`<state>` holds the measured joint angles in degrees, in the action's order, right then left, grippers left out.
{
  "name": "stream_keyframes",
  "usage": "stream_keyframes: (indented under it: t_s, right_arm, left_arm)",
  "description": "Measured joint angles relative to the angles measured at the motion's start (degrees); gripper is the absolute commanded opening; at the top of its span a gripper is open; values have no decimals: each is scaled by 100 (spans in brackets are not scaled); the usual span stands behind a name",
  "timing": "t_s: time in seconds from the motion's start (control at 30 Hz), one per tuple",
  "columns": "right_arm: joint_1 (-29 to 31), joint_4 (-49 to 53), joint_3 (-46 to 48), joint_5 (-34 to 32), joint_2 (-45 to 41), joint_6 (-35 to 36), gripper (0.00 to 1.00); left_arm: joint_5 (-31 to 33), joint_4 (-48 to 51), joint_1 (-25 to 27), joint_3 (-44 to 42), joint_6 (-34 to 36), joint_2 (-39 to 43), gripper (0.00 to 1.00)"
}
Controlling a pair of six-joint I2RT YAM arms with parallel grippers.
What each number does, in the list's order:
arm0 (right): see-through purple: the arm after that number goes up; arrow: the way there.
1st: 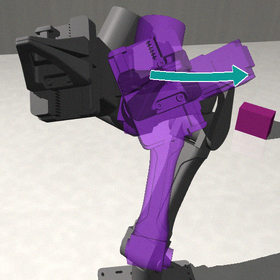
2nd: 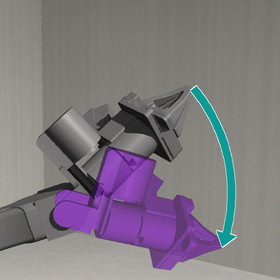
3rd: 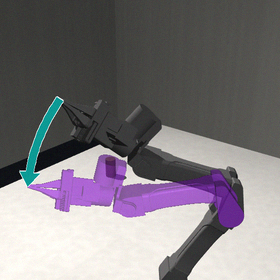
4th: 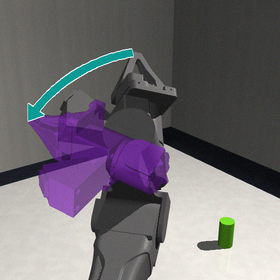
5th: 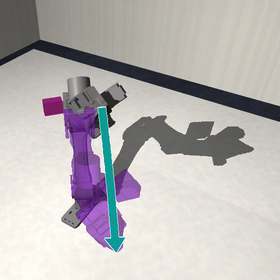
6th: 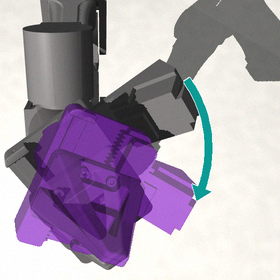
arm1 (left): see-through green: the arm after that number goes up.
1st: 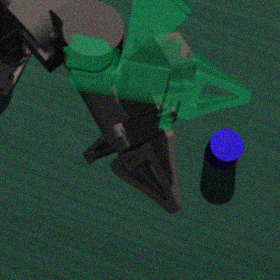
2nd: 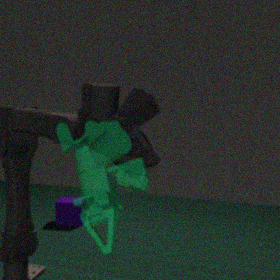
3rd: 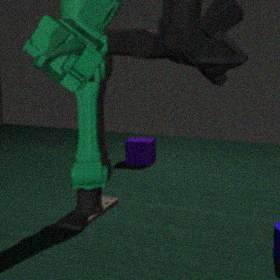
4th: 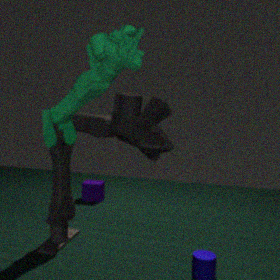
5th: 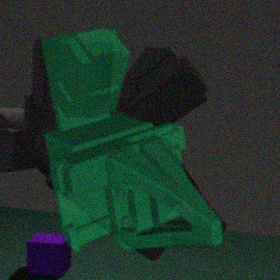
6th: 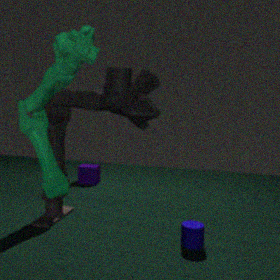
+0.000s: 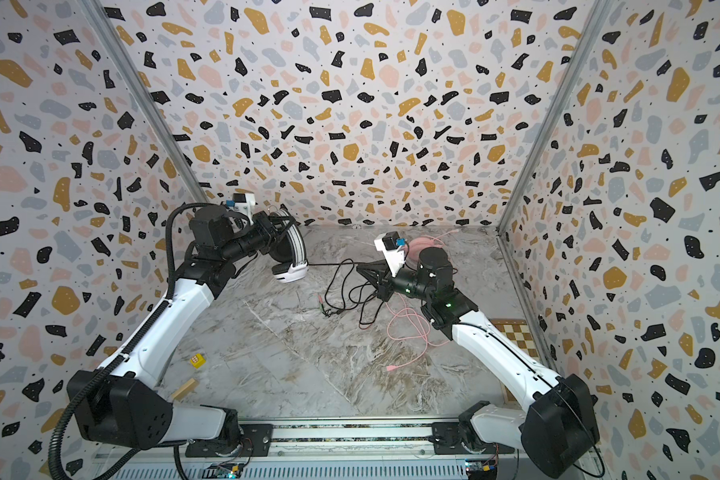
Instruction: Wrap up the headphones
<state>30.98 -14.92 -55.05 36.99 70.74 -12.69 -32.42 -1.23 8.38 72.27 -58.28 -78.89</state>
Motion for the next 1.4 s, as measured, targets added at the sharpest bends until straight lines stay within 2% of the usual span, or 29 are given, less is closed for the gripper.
stream_keyframes:
  t_s: [0.27,0.4,0.57,0.77,1.17,1.27,1.4]
  right_arm:
    - [680,-15,2,42,291,-160,8]
    - [1211,15,-136,22,662,-144,8]
    - [1628,166,-612,-52,1167,0,8]
    - [1631,374,-1290,-83,1443,264,9]
    - [1130,804,-1497,-52,1519,573,12]
    - [1080,807,-1373,-61,1521,610,20]
    - [1058,848,-922,-105,1523,667,50]
  left_arm:
    - [142,-669,-2,-710,-570,-4,0]
    - [472,-841,26,-798,-883,-20,0]
    - [962,-719,308,-785,-861,-20,0]
    - [964,-466,682,-896,-743,-20,0]
    - [212,-26,664,-994,-63,-28,0]
    - [120,-247,514,-1220,-168,-4,0]
    - [251,-752,306,-1797,-595,118,0]
